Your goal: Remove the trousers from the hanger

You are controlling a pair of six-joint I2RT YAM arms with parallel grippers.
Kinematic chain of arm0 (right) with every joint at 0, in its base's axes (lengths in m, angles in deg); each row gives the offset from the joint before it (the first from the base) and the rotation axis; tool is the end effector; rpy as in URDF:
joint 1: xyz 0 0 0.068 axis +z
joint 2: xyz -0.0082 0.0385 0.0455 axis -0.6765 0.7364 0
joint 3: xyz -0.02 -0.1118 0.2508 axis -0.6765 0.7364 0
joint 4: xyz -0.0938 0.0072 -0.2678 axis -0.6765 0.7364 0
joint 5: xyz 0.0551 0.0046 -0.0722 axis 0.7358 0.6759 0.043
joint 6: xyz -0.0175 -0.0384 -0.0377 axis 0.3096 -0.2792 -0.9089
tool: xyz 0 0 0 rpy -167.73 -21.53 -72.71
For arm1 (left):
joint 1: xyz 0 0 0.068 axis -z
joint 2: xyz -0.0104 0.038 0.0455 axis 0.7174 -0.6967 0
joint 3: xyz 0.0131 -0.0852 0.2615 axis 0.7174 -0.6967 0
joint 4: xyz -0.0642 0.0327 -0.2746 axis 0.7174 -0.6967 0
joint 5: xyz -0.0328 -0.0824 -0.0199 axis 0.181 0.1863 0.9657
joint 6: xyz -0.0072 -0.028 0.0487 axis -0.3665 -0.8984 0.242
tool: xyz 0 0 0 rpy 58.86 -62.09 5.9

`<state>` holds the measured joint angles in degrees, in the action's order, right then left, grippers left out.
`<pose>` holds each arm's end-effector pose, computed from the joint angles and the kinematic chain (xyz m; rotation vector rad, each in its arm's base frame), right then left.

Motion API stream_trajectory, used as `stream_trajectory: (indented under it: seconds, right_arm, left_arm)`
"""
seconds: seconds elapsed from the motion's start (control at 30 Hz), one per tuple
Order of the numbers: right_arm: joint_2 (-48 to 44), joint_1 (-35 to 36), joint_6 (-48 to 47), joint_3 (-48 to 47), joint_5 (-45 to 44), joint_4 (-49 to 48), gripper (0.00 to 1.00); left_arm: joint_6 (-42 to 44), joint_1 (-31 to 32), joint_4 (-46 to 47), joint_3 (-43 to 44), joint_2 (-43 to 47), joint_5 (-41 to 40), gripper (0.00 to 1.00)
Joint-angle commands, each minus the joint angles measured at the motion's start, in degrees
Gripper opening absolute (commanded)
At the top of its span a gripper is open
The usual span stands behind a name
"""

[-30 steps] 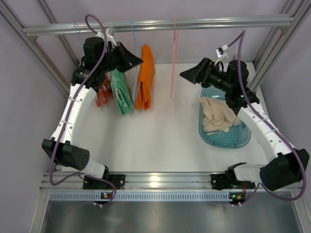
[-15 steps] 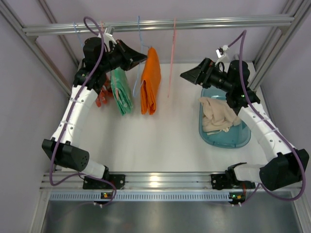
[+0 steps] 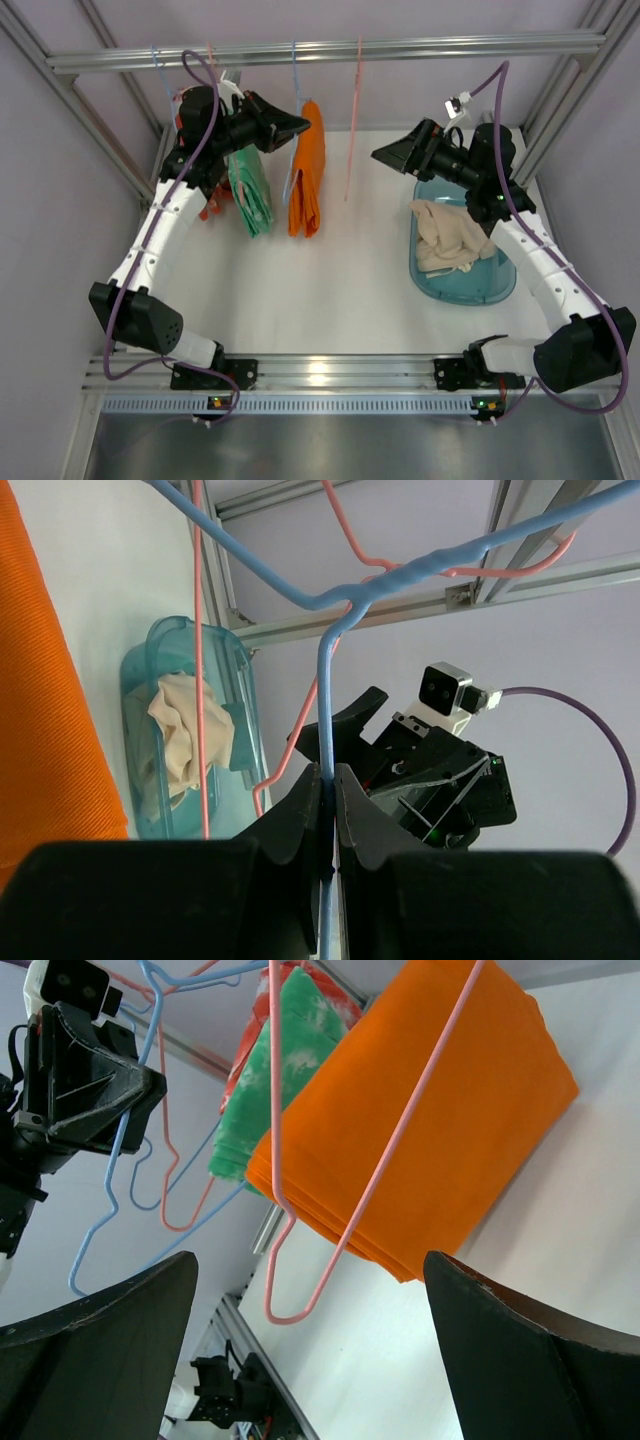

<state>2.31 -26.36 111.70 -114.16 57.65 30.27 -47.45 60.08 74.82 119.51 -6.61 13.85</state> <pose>0.3002 0.1098 0.3968 -0.0337 1.8236 1.2508 0.3484 -0.1118 0.4529 -0.3519 1.9076 -1.5134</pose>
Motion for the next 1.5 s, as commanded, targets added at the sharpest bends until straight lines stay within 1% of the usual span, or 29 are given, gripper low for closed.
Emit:
stream_trajectory:
  seconds: [0.0, 0.1, 0.13, 0.17, 0.23, 0.3, 0.33, 0.37, 0.4, 0.53, 0.57, 0.63, 0.67, 0.8, 0.9, 0.97, 1.1, 1.13, 1.2, 1.33, 1.47]
  right_arm:
    - [0.11, -0.91, 0.46, -0.81, 0.80, -3.23, 0.96]
    - [0.20, -1.00, 0.55, -0.90, 0.80, -3.32, 0.96]
    - [0.28, -1.09, 0.64, -0.81, 0.80, -3.32, 0.96]
    - [0.28, -1.09, 0.64, -0.72, 0.89, -3.32, 0.96]
    - [0.28, -1.00, 0.73, -0.72, 0.80, -3.32, 0.96]
    - [0.28, -1.00, 0.81, -0.81, 0.71, -3.32, 0.96]
    - [0.37, -1.09, 0.82, -0.81, 0.80, -3.32, 0.96]
    - [0.29, -1.00, 0.73, -0.90, 0.80, -3.32, 0.95]
    - [0.28, -1.09, 0.73, -0.81, 0.80, -3.23, 0.96]
    - [0.11, -1.00, 0.55, -0.64, 0.89, -3.41, 0.96]
    - [0.11, -1.09, 0.55, -0.64, 0.89, -3.49, 0.95]
    - [0.11, -1.00, 0.38, -0.55, 0.98, -3.50, 0.95]
    - [0.02, -1.00, 0.29, -0.64, 0.98, -3.50, 0.95]
    - [-0.33, -1.00, -0.24, -0.37, 1.07, -4.02, 0.96]
    - [-0.59, -1.00, -0.50, 0.07, 1.24, -4.72, 0.96]
    - [-0.86, -1.00, -0.59, 0.24, 1.33, -5.08, 0.97]
    - [-1.29, -1.09, -1.46, 0.51, 1.94, -5.34, 0.97]
    - [-1.47, -1.00, -1.82, 0.59, 2.03, -5.60, 0.99]
    - [-2.17, -1.09, -2.61, 1.38, 2.03, -6.30, 0.99]
    - [-2.97, -1.00, -4.80, 1.56, 2.47, -7.54, 0.99]
    - [-3.67, -0.48, -7.70, 0.68, 1.42, -7.45, 0.99]
  left_arm:
    - [-4.84, 0.26, 8.82, -0.53, 3.18, 0.46, 0.07]
    - [-5.81, 0.61, 8.82, -1.59, 3.53, 0.37, 0.13]
    - [-5.81, 0.70, 8.82, -1.77, 3.71, 0.20, 0.18]
    - [-5.90, 1.05, 8.91, -2.03, 3.97, -0.06, 0.20]
    - [-5.90, 1.32, 8.91, -2.64, 4.24, -0.15, 0.20]
    - [-5.99, 1.49, 8.91, -2.91, 4.76, -0.50, 0.18]
    - [-5.81, 1.58, 8.82, -2.82, 4.68, -0.51, 0.12]
    - [-5.72, 1.58, 8.91, -2.65, 4.77, -0.68, 0.03]
    - [-5.64, 1.58, 8.99, -2.39, 4.85, -0.68, 0.00]
    - [-6.07, 1.58, 12.77, -1.51, 5.29, -0.24, 0.00]
    - [-5.81, 1.49, 16.69, -1.24, 5.38, -0.16, 0.00]
    - [-4.32, 1.58, 19.61, -0.54, 5.73, -0.59, 0.00]
    - [-3.62, 1.58, 23.20, -0.45, 6.52, -1.29, 0.00]
    - [1.38, 1.76, 31.12, -0.28, 8.02, -3.58, 0.00]
    - [3.15, 1.76, 34.99, -0.27, 8.54, -4.55, 0.00]
    - [3.77, 1.84, 35.27, -0.01, 8.81, -4.64, 0.00]
    - [4.73, 2.02, 36.86, -2.64, 10.56, -3.85, 0.00]
    - [4.91, 2.19, 36.86, -3.95, 11.00, -3.50, 0.00]
    - [4.82, 2.63, 36.59, -6.41, 12.58, -3.75, 0.00]
    - [6.14, 4.13, 34.40, -9.84, 15.92, -4.72, 0.00]
    - [6.49, 4.31, 31.67, -10.73, 19.17, -5.95, 0.00]
